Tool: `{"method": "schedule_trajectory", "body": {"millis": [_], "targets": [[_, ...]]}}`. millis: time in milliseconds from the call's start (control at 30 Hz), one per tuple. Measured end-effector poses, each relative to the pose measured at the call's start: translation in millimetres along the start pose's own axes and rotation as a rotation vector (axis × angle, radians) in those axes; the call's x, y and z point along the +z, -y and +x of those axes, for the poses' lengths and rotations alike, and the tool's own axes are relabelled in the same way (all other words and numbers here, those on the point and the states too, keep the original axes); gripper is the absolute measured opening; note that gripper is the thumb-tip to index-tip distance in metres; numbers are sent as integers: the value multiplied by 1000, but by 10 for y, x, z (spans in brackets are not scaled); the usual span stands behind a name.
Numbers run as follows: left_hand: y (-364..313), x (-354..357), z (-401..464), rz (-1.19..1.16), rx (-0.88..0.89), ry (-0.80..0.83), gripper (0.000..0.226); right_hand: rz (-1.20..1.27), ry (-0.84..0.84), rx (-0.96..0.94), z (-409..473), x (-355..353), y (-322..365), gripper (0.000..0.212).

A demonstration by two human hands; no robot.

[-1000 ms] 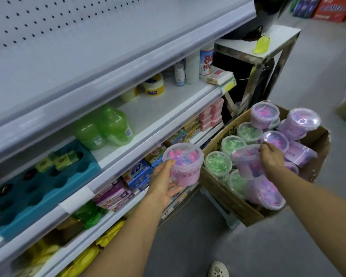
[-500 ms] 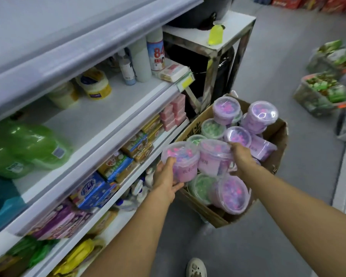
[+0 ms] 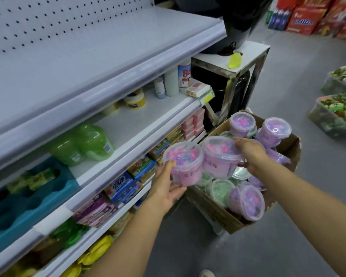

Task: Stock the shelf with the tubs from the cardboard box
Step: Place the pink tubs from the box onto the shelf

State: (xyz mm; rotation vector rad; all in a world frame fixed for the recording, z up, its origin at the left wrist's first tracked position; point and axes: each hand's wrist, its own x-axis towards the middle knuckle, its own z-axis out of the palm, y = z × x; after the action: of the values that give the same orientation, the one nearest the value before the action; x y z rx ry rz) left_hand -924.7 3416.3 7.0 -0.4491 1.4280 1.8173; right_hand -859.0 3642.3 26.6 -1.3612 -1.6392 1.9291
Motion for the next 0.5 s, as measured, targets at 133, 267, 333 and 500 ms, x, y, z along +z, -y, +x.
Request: {"method": "schedule_trajectory", "body": {"millis": [133,267,333,500], "targets": [[-289,-538,-645,3,109,16,47,20,112,-82,-578,378,182,21],[-621,-1174,-1397,14,241,-18,32,57,262,-151,-1287,889,382,23],[-782,-1504,-1782,16,302,-39,33,77,327,-159,-1655,1164,484,24],[-1126,-2380,-2681,-27,436,-91,31,132,499,-242,-2557,1839,710,25]]}}
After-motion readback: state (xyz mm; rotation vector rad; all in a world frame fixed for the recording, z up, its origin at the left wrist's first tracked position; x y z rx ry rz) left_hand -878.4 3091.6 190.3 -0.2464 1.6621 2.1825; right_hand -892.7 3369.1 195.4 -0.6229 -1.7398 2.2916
